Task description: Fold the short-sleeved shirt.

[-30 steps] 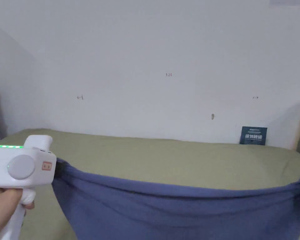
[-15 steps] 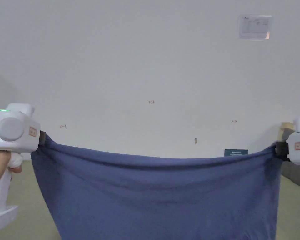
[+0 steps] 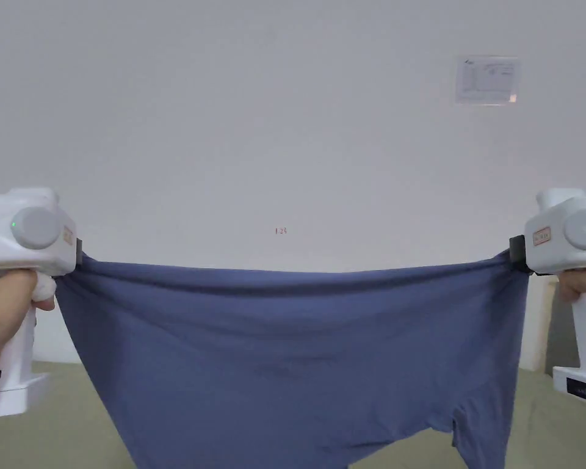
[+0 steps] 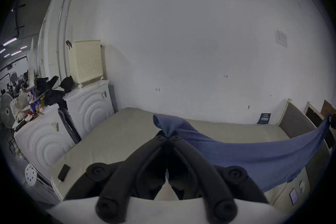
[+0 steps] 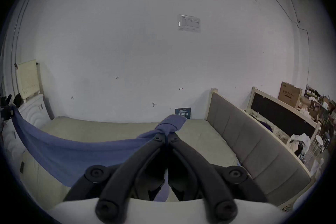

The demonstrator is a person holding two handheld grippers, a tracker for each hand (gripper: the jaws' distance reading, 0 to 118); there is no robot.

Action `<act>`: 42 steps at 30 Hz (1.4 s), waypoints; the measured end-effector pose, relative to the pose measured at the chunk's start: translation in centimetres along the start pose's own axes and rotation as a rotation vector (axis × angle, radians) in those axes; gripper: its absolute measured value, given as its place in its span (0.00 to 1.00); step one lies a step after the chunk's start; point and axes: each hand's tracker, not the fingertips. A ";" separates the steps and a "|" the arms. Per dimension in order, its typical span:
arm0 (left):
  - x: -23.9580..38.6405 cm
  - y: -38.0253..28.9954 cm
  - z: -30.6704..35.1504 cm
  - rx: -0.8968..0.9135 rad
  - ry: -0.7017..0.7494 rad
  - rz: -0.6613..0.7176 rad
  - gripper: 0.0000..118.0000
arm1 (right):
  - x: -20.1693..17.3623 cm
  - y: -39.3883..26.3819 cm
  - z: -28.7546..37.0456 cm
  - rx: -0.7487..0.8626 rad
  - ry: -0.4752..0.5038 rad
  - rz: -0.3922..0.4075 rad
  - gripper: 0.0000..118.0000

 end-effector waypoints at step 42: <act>-10.2 -42.9 10.7 -0.497 -0.145 -0.097 0.00 | 8.0 -46.1 17.1 -0.498 0.056 -0.091 0.00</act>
